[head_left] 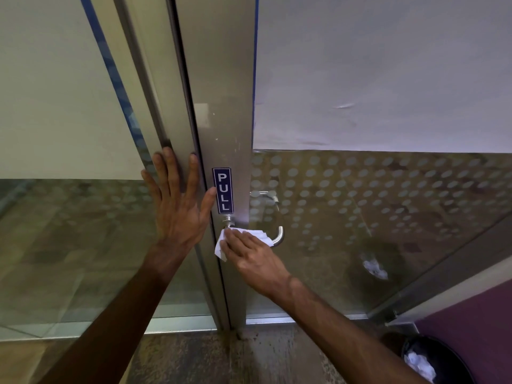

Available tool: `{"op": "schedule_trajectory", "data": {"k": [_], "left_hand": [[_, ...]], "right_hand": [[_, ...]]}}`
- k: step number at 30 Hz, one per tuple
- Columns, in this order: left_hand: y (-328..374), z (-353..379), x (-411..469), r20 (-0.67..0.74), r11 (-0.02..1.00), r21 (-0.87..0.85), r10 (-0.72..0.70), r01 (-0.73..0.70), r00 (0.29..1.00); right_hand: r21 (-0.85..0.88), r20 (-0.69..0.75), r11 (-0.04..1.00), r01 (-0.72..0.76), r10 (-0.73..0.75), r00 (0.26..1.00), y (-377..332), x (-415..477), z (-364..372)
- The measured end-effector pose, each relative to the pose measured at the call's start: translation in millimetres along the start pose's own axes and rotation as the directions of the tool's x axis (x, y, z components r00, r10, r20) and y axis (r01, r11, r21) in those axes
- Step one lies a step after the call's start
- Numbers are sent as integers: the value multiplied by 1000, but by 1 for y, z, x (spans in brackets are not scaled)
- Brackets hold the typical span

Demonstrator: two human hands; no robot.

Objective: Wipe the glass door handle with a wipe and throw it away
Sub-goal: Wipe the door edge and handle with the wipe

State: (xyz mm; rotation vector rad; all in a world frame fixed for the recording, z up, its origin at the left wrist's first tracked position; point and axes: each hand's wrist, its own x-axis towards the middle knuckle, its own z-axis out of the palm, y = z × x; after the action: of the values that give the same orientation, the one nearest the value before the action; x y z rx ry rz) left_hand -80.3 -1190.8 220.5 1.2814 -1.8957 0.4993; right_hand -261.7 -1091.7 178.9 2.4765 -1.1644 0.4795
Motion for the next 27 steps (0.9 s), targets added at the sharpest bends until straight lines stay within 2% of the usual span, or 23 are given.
{"op": "schedule_trajectory", "data": {"k": [6, 12, 17, 27], "left_hand": [[0, -2, 0, 13, 1000, -10, 4, -4, 1000], [1, 1, 1, 8, 1000, -26, -10, 10, 1000], [0, 3, 1, 10, 1000, -24, -15, 15, 1000], [0, 2, 1, -6, 999, -46, -3, 3, 1000]], "right_hand": [[-192, 115, 980, 49, -27, 993, -6, 6, -3], [4, 17, 1000, -9, 9, 1000, 8, -18, -7], [117, -31, 966, -232, 238, 971, 21, -23, -13], [42, -102, 987, -157, 161, 982, 36, -66, -5]]}}
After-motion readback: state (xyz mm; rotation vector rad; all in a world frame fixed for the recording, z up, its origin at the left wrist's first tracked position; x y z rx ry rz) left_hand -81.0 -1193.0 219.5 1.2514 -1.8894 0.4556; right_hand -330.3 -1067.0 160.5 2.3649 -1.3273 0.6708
